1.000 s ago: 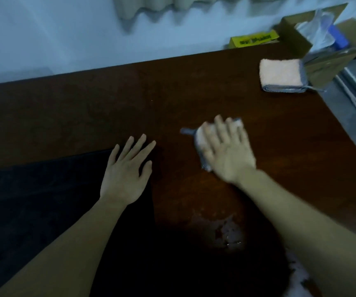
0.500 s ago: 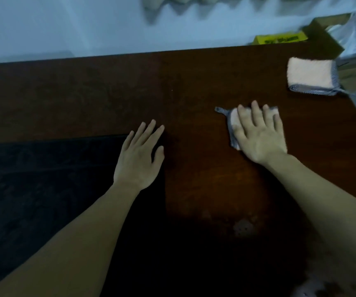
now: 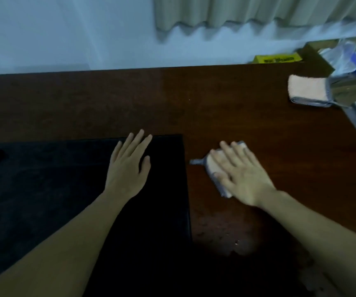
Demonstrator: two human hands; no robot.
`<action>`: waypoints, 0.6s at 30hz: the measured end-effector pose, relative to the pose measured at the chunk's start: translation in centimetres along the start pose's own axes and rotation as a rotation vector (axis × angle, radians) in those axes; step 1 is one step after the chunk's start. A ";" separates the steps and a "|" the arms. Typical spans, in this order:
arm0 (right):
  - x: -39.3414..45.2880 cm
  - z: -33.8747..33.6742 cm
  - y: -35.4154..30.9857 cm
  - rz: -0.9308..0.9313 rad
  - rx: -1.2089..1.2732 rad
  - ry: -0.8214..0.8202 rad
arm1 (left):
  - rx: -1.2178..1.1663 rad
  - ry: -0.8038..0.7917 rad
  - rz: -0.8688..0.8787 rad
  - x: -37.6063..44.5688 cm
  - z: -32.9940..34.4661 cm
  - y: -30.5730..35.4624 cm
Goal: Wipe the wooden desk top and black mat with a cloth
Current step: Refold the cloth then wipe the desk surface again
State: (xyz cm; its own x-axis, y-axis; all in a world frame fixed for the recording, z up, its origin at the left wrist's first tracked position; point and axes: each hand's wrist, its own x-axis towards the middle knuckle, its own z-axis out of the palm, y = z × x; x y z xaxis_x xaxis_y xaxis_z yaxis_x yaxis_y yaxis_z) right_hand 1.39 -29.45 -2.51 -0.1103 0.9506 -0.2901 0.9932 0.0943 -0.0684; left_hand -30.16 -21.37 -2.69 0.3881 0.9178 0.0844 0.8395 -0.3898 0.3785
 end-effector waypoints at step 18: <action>2.2 0.0 -9.0 -0.157 -0.009 -0.015 | 0.115 -0.149 -0.174 -1.6 -1.7 -8.2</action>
State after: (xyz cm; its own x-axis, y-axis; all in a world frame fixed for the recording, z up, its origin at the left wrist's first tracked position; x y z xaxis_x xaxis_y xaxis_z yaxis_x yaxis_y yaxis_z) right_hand -7.76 -28.19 -2.51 -0.2647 0.9195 -0.2906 0.9640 0.2441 -0.1057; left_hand -38.33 -19.51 -4.33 0.2787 0.9537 -0.1130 0.9329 -0.2409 0.2678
